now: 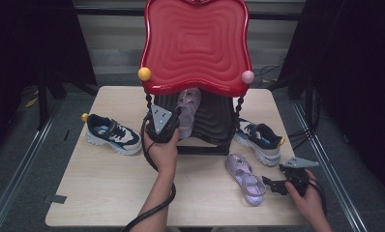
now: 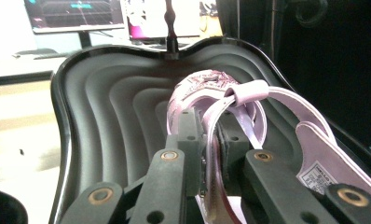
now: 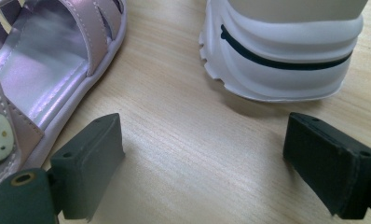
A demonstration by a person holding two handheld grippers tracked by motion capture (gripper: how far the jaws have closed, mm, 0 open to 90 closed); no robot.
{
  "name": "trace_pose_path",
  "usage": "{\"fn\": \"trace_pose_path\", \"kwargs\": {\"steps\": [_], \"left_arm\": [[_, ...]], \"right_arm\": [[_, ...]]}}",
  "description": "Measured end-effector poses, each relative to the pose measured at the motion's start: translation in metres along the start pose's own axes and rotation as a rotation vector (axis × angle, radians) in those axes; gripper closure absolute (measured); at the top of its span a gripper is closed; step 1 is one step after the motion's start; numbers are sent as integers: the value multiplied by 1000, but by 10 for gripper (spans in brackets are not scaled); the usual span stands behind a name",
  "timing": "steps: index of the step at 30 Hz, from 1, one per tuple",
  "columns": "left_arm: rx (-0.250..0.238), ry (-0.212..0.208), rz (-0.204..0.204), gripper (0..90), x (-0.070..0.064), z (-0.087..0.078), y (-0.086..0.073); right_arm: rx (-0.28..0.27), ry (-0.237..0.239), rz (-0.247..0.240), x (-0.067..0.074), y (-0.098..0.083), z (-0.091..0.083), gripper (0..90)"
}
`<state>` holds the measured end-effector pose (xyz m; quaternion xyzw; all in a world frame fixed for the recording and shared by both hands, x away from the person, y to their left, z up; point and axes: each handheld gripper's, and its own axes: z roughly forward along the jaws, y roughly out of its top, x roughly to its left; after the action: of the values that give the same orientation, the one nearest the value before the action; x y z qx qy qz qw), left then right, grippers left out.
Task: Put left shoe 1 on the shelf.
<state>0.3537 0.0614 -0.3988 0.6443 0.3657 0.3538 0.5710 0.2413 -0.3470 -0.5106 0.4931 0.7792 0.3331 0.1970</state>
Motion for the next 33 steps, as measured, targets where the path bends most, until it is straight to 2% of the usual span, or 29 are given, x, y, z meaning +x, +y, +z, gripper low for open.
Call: {"fn": "trace_pose_path", "kwargs": {"steps": [1, 2, 8, 10, 12, 25, 33], "left_arm": [[-1, 3, 0, 823, -1, 1, 0], [9, -1, 19, 823, -2, 3, 1], [-1, 14, 3, 823, -9, 10, 2], [-1, 22, 16, 823, -9, 11, 3], [-5, 27, 3, 823, -10, 13, 4], [-37, 77, -7, 822, -10, 24, 4], [-31, 114, -4, 821, -10, 30, 3]], "right_arm": [[0, 0, -1, 0, 0, 0, 112], [0, 0, 0, 0, 0, 0, 112], [0, 0, 0, 0, 0, 0, 112], [0, 0, 0, 0, 0, 0, 112], [0, 0, 0, 0, 0, 0, 112], [0, 0, 0, 0, 0, 0, 112], [0, 0, 0, 0, 0, 0, 112]]}}
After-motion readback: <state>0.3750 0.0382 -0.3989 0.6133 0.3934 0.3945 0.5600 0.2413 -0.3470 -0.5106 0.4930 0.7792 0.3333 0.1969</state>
